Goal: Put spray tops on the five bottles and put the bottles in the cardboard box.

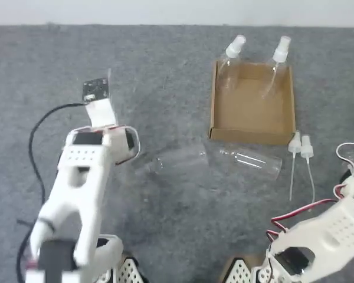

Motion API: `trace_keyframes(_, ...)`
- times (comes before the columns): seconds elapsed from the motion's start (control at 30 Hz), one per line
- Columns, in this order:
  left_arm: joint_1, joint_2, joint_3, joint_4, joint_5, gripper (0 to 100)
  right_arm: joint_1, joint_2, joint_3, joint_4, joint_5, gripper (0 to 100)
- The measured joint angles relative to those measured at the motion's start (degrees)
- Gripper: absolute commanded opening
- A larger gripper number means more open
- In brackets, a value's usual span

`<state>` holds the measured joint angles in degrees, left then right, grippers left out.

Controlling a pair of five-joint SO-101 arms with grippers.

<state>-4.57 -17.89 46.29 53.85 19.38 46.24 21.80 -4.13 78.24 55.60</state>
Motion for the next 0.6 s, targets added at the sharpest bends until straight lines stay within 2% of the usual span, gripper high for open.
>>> trace_keyframes(0.1, 0.0, 8.7, -3.52, -2.81, 7.3, 8, 0.0, 0.0, 0.0, 0.0, 0.0, 6.6)
trace_keyframes(0.23, 0.0, 17.32, -7.56, -3.52, 12.66, 19, 0.0, 0.0, 0.0, 0.0, 0.0, 6.6)
trace_keyframes(0.4, 1.49, 19.08, -9.05, -2.99, 13.1, 22, 0.0, 0.0, 0.0, 0.0, 0.0, 6.6)
trace_keyframes(0.5, 2.55, 19.08, -11.78, 0.79, 12.75, 22, 0.0, 0.0, 0.0, 0.0, 0.0, 6.6)
trace_keyframes(0.6, 2.46, 18.73, -15.82, 6.33, 7.56, 17, 0.0, 0.0, 0.0, 0.0, 0.0, 6.6)
